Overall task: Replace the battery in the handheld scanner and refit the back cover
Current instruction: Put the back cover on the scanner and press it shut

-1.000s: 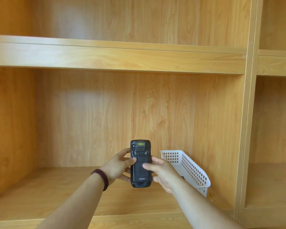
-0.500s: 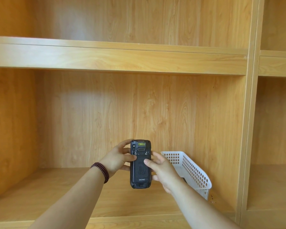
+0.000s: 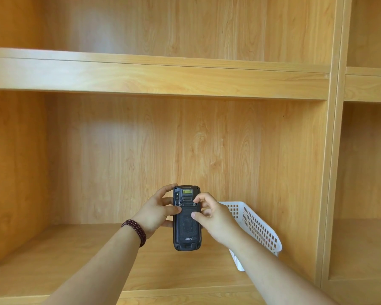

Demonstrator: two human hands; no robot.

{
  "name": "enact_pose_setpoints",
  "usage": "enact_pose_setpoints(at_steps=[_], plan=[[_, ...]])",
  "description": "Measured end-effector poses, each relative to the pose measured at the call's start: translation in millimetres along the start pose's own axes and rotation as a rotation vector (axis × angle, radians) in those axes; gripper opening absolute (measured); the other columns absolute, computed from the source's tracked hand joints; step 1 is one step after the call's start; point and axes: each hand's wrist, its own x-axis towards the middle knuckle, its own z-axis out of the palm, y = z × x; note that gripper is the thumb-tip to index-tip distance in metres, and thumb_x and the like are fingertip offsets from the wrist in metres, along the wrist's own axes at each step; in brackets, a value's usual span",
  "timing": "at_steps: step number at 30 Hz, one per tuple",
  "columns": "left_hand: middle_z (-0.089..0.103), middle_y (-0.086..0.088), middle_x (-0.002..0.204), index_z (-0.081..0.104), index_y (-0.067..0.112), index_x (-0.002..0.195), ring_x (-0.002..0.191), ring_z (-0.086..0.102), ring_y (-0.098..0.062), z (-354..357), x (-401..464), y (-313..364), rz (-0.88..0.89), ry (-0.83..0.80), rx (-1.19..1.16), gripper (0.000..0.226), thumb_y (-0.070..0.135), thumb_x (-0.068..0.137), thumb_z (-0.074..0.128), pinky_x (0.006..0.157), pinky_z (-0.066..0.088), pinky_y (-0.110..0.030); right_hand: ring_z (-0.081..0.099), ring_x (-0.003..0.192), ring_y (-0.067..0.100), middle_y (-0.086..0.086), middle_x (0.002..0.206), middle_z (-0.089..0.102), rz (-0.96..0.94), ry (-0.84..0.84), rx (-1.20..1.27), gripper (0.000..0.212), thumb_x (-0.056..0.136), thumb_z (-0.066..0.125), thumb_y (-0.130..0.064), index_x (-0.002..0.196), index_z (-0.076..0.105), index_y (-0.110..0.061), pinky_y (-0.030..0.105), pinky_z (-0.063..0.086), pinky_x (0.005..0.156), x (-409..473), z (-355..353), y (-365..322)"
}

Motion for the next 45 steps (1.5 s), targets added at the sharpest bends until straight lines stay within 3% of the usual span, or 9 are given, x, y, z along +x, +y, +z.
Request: enact_pose_setpoints(at_steps=[5, 14, 21, 29, 36, 45], plan=[[0.070, -0.013, 0.116, 0.046, 0.026, 0.137, 0.101, 0.070, -0.029, -0.5, 0.6, -2.5, 0.010, 0.016, -0.027, 0.063, -0.008, 0.086, 0.062, 0.076, 0.060, -0.048, 0.073, 0.084, 0.017, 0.001, 0.104, 0.063, 0.021, 0.002, 0.046, 0.025, 0.086, 0.070, -0.022, 0.091, 0.055, -0.041, 0.048, 0.060, 0.078, 5.8, -0.1, 1.0], [0.072, -0.008, 0.113, 0.047, 0.028, 0.136, 0.100, 0.071, -0.027, 3.4, 1.0, -6.3, 0.020, 0.042, -0.015, 0.062, -0.007, 0.086, 0.062, 0.076, 0.060, -0.047, 0.073, 0.087, 0.023, 0.003, 0.097, 0.066, 0.074, 0.037, 0.124, 0.026, 0.082, 0.073, -0.017, 0.083, 0.057, -0.037, 0.050, 0.062, 0.075, 7.7, 1.4, 3.7], [0.072, -0.007, 0.114, 0.046, 0.026, 0.137, 0.100, 0.071, -0.026, 5.5, 0.2, -6.3, 0.014, 0.033, -0.025, 0.061, -0.006, 0.087, 0.061, 0.076, 0.060, -0.045, 0.071, 0.091, 0.019, 0.002, 0.111, 0.065, 0.069, 0.039, 0.139, 0.021, 0.088, 0.069, -0.016, 0.094, 0.057, -0.031, 0.032, 0.061, 0.071, 3.2, 1.5, 8.0], [0.073, -0.006, 0.113, 0.047, 0.027, 0.135, 0.099, 0.072, -0.025, 9.2, 2.5, -8.5, 0.014, 0.068, -0.047, 0.060, -0.005, 0.087, 0.062, 0.074, 0.060, -0.044, 0.073, 0.087, 0.022, 0.002, 0.102, 0.068, 0.082, 0.045, 0.133, 0.021, 0.086, 0.071, -0.015, 0.089, 0.059, -0.032, 0.039, 0.062, 0.074, 7.8, -1.0, 6.5], [0.074, -0.007, 0.109, 0.049, 0.029, 0.130, 0.095, 0.072, -0.025, 11.7, 1.5, -7.5, 0.017, 0.080, -0.064, 0.057, -0.008, 0.087, 0.060, 0.069, 0.060, -0.041, 0.073, 0.089, 0.022, 0.008, 0.100, 0.070, 0.127, 0.058, 0.137, 0.022, 0.084, 0.073, -0.011, 0.087, 0.058, -0.026, 0.031, 0.060, 0.064, 12.7, -0.2, 5.5], [0.073, -0.008, 0.110, 0.050, 0.028, 0.130, 0.097, 0.072, -0.027, 11.4, 1.8, -10.5, 0.007, 0.095, -0.073, 0.057, -0.008, 0.087, 0.060, 0.071, 0.061, -0.042, 0.071, 0.081, 0.014, 0.002, 0.096, 0.067, 0.174, 0.066, 0.219, 0.020, 0.085, 0.073, -0.006, 0.090, 0.058, -0.018, 0.021, 0.052, 0.054, 12.0, 3.6, 6.3]])
